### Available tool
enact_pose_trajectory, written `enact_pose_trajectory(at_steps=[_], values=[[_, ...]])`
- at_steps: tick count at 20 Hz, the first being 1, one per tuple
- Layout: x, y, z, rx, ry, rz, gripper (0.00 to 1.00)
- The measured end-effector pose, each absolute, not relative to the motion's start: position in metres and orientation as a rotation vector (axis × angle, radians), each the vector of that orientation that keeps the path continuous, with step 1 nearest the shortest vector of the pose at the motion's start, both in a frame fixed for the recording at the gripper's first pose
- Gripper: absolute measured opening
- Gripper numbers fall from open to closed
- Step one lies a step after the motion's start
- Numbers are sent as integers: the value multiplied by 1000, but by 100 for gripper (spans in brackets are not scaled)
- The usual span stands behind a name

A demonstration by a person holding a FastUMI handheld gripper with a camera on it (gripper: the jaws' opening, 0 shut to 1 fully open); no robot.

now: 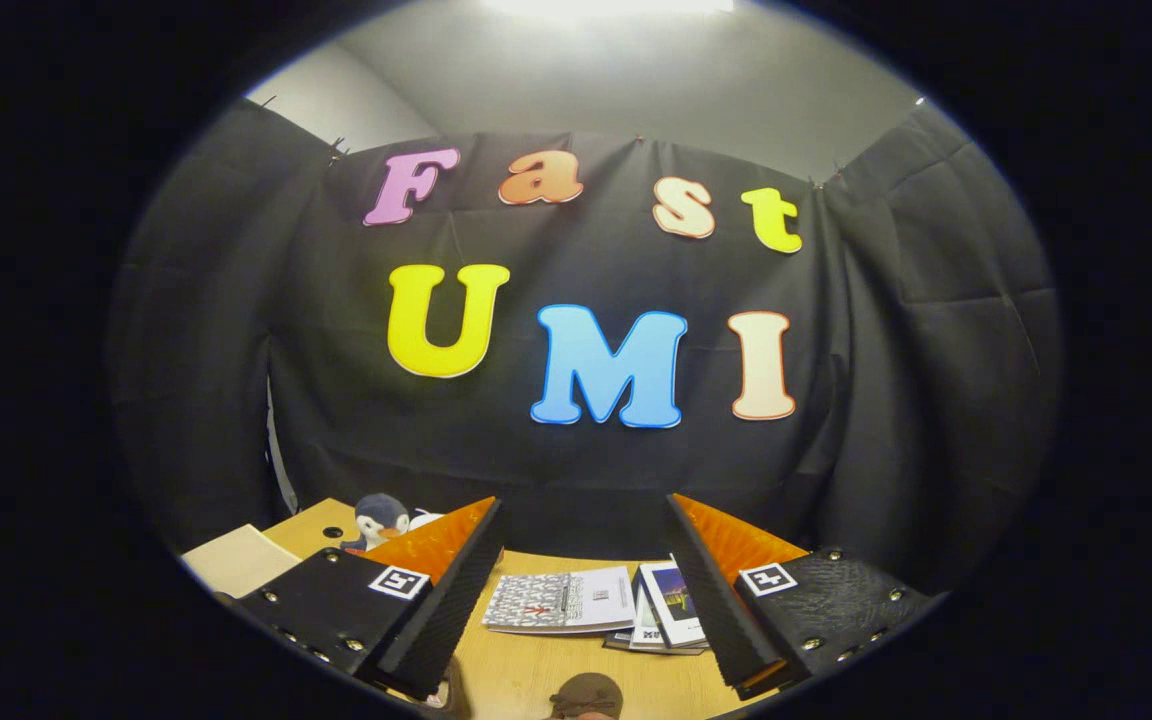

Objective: Open the storage box then place both shoes into the box .Put the left shoe in first, then the right shoe, with the right side of both shoes facing outward in a uniform manner.

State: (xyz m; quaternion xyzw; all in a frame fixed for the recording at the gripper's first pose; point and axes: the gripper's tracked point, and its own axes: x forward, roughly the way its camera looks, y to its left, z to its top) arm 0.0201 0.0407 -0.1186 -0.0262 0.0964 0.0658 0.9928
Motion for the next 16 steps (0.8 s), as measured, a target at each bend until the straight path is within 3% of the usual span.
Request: enact_pose_trajectory(at_steps=[16], values=[[-74, 241, -273, 533, 832, 731, 98]])
